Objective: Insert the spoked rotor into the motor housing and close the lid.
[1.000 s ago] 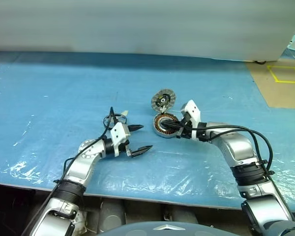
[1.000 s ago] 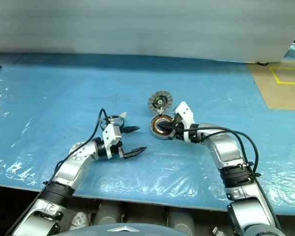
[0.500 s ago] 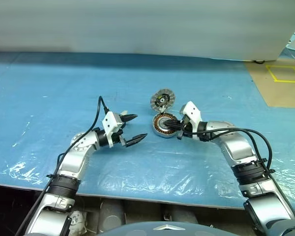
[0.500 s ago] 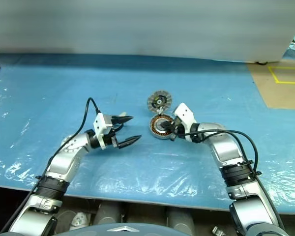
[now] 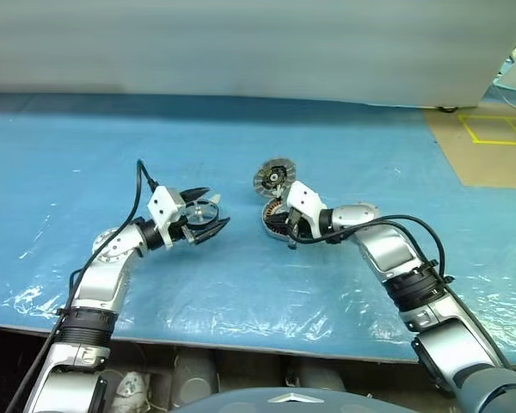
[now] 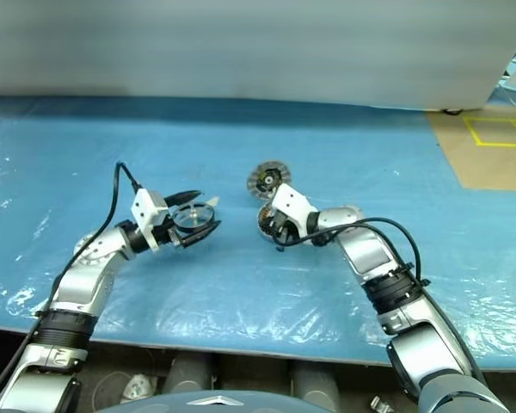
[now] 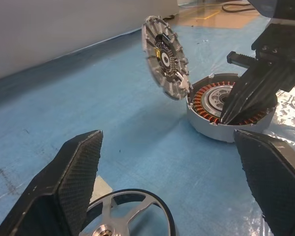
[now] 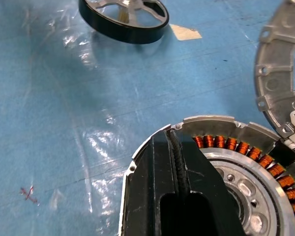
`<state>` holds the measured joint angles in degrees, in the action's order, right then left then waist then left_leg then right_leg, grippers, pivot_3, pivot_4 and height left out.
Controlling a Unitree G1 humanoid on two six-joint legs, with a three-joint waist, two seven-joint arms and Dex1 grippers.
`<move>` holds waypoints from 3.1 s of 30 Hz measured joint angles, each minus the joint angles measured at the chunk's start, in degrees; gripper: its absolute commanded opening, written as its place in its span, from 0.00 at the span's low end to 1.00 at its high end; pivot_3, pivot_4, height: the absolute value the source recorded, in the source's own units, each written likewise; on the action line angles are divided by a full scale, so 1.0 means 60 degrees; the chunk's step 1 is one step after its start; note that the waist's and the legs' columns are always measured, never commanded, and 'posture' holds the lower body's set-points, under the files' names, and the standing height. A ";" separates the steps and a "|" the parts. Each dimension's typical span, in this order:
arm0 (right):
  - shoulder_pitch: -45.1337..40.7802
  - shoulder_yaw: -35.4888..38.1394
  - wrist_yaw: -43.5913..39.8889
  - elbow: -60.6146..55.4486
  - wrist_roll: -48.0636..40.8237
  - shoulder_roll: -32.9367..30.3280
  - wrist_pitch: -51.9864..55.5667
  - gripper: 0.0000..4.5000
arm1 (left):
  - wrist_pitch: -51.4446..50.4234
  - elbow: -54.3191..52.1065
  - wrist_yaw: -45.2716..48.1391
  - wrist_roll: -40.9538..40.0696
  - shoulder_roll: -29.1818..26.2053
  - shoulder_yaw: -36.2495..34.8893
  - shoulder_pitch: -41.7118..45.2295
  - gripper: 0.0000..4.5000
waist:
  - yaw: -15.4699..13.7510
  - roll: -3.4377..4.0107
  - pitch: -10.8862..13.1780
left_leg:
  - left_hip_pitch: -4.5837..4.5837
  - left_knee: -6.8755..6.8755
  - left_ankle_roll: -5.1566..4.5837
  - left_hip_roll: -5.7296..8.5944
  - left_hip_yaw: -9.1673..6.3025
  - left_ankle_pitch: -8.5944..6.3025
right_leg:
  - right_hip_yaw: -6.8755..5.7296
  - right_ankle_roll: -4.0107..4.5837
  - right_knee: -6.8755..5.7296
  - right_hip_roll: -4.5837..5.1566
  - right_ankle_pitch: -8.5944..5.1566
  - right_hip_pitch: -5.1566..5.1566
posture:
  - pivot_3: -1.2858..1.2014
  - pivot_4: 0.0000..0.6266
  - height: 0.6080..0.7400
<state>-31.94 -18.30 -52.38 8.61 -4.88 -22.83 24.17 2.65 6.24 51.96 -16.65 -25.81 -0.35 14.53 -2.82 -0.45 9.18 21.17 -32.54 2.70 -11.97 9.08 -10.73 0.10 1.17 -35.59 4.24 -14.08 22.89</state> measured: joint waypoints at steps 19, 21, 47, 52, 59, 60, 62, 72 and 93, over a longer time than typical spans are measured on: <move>0.0510 0.1801 -0.0792 0.0279 -0.1215 -0.0521 -0.0419 0.01 | -0.1196 0.0649 0.0644 -0.0194 -0.0615 0.0054 0.1262 1.00 | -0.0136 0.0011 0.0008 | 0.0087 -0.0013 -0.0003 0.0003 -0.0012 0.0003 | -0.0020 -0.0001 -0.0012 -0.0002 0.0003 0.0067 | 0.52 0.24 1.00; 0.0668 0.1714 -0.0776 0.0067 -0.1178 -0.0558 -0.0418 0.01 | -0.1324 0.0993 0.0966 -0.0201 -0.0774 0.0068 0.1511 1.00 | -0.0138 0.0011 0.0008 | 0.0088 -0.0016 -0.0003 0.0003 -0.0012 0.0003 | -0.0019 -0.0001 -0.0012 -0.0001 0.0003 0.0068 | 0.52 0.24 1.00; 0.0919 0.1077 0.0154 -0.0436 -0.0360 -0.0575 -0.0403 0.01 | -0.1565 0.3510 0.2373 0.0857 -0.1467 0.0561 0.3421 1.00 | -0.0190 0.0010 0.0008 | 0.0066 -0.0021 0.0001 0.0007 -0.0014 0.0002 | -0.0014 0.0000 -0.0010 0.0003 0.0003 0.0044 | 0.52 0.24 1.00; 0.0842 0.1330 0.0067 -0.0234 -0.0691 -0.0528 -0.0404 0.01 | -0.1454 0.4318 0.2605 0.1099 -0.1477 0.0687 0.4118 1.00 | -0.0191 0.0011 0.0008 | 0.0089 -0.0017 0.0001 0.0007 -0.0016 0.0003 | -0.0020 -0.0001 -0.0010 0.0002 0.0003 0.0063 | 0.52 0.24 1.00; 0.0469 0.1950 0.0213 -0.0057 -0.1103 -0.0349 -0.0443 0.01 | -0.1148 0.5195 0.2932 0.1142 -0.1477 0.0701 0.4863 1.00 | -0.0199 0.0010 0.0009 | 0.0103 -0.0012 0.0002 0.0007 -0.0025 0.0003 | -0.0032 -0.0002 -0.0008 0.0001 0.0004 0.0070 | 0.52 0.24 1.00; 0.0467 0.1958 0.0209 -0.0057 -0.1109 -0.0347 -0.0439 0.01 | -0.1114 0.5252 0.2962 0.1155 -0.1477 0.0701 0.4883 1.00 | -0.0199 0.0010 0.0009 | 0.0104 -0.0011 0.0002 0.0007 -0.0025 0.0003 | -0.0034 -0.0002 -0.0007 0.0002 0.0004 0.0070 | 0.52 0.24 1.00; 0.0507 0.1937 0.0171 -0.0058 -0.1105 -0.0350 -0.0425 0.01 | -0.1089 0.5333 0.3027 0.1172 -0.1470 0.0725 0.4882 1.00 | -0.0203 0.0010 0.0009 | 0.0107 -0.0010 0.0002 0.0007 -0.0028 0.0003 | -0.0038 -0.0002 -0.0007 0.0002 0.0004 0.0070 | 0.52 0.24 1.00; 0.0987 0.1242 -0.0056 -0.0258 -0.0884 -0.0376 -0.0445 0.01 | -0.1131 0.5345 0.3246 0.1247 -0.1366 0.0760 0.4765 1.00 | -0.0203 0.0011 0.0010 | 0.0115 -0.0017 0.0002 0.0005 -0.0046 0.0003 | -0.0055 -0.0001 -0.0011 0.0004 0.0004 0.0068 | 0.52 0.24 1.00; 0.1121 0.1157 -0.1021 -0.2260 -0.1760 -0.1046 0.0408 0.01 | -0.1021 0.7332 0.5119 0.2318 -0.1261 0.1756 0.6598 1.00 | -0.0267 0.0008 0.0014 | 0.0125 -0.0013 0.0002 0.0009 -0.0054 0.0004 | -0.0062 -0.0002 0.0000 0.0007 0.0005 0.0068 | 0.52 0.24 1.00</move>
<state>-25.21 -11.36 -58.50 -4.96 -15.44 -29.11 26.62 -3.48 50.23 82.67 -2.74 -33.38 10.19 54.12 -4.42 -0.40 9.26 21.92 -32.62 2.71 -11.92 8.75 -10.71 -0.28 1.16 -35.58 4.29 -14.06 23.30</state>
